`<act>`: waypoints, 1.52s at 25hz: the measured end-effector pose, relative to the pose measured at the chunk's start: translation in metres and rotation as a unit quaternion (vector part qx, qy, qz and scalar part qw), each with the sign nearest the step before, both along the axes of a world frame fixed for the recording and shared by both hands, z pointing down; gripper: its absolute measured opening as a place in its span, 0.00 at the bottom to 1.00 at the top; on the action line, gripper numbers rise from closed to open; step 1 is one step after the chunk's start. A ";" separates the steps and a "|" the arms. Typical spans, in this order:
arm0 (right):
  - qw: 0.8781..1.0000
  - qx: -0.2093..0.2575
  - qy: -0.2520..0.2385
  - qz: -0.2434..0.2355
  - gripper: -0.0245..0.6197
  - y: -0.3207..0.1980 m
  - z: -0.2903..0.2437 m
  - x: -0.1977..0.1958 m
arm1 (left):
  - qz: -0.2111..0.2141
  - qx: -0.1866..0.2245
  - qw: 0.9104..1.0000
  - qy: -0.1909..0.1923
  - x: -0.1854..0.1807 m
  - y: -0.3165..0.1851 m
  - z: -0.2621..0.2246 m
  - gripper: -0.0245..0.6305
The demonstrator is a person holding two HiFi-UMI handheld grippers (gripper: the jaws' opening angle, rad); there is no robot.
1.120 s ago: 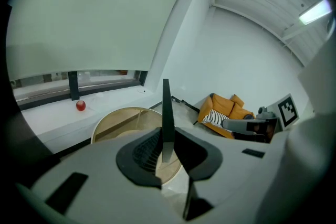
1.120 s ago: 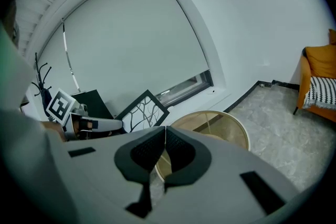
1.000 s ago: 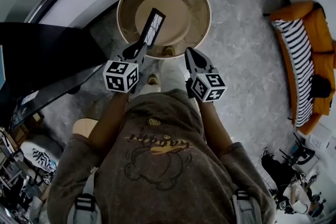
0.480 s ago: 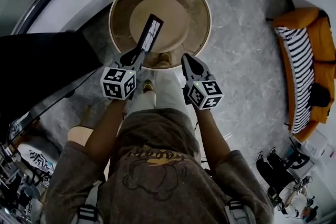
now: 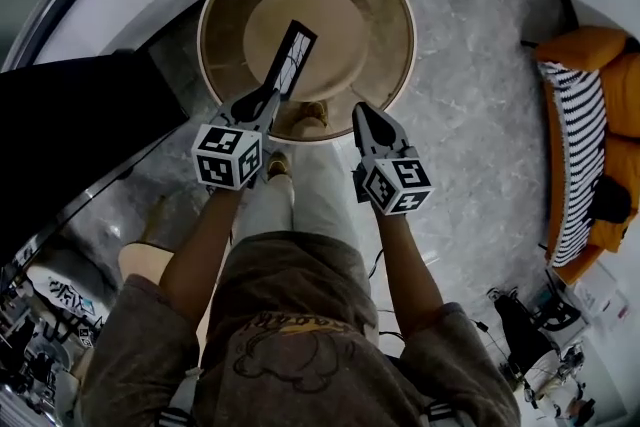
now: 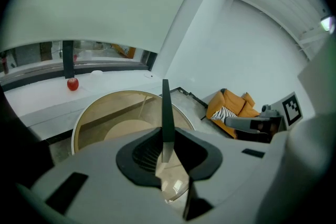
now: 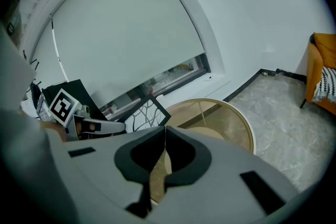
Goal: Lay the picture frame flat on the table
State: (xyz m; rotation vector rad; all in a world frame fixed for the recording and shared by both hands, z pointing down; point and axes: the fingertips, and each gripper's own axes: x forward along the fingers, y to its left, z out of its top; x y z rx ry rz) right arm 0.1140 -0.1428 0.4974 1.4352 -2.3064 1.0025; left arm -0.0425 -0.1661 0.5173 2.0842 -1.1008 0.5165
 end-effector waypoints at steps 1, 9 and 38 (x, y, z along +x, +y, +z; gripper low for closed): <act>1.000 -0.001 0.000 -0.001 0.07 -0.003 0.004 0.000 | -0.001 -0.002 1.000 0.000 0.000 -0.001 0.006 0.16; 1.000 -0.011 -0.003 -0.006 0.07 -0.019 0.040 -0.001 | -0.006 -0.019 1.000 -0.003 -0.001 -0.007 0.050 0.16; 0.998 -0.058 -0.004 -0.034 0.07 -0.040 0.124 -0.017 | -0.013 -0.043 0.999 0.021 0.002 -0.024 0.151 0.16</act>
